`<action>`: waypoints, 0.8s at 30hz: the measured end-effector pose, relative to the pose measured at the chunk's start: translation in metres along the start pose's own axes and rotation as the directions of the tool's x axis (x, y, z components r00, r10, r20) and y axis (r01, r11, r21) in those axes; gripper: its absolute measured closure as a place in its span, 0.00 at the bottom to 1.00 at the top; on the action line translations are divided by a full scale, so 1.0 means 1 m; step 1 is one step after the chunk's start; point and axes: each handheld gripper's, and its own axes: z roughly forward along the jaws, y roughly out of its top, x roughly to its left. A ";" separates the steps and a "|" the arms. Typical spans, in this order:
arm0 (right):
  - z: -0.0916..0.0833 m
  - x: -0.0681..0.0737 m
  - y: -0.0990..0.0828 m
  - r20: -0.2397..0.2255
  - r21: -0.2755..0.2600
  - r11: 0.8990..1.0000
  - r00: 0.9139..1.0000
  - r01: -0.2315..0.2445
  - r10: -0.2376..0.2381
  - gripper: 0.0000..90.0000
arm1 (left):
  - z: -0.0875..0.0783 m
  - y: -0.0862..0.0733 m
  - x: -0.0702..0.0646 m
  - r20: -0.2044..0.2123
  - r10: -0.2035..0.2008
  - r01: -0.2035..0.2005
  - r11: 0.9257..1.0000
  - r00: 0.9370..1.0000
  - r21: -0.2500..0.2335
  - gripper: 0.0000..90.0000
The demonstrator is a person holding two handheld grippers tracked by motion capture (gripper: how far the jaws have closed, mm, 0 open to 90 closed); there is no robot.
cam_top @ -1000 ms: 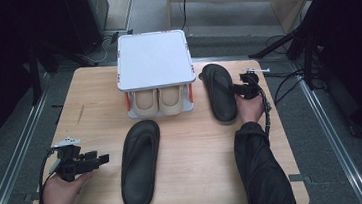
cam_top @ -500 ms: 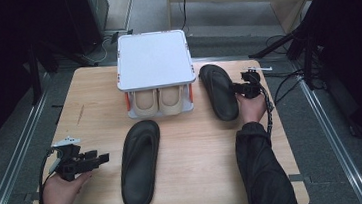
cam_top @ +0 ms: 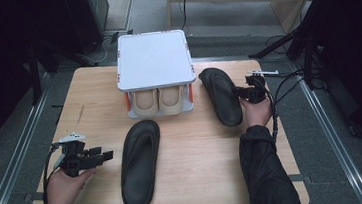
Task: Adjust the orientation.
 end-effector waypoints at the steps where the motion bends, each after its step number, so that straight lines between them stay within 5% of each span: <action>1: -0.002 0.000 -0.001 -0.001 0.001 1.000 1.000 -0.001 0.001 0.85 | 0.001 0.001 0.000 0.002 0.001 -0.001 1.000 1.000 0.003 0.44; 24: -0.052 0.019 -0.035 -0.024 0.007 0.999 0.998 0.051 -0.051 0.85 | 0.020 0.026 -0.009 0.058 0.062 -0.063 0.998 0.996 0.018 0.44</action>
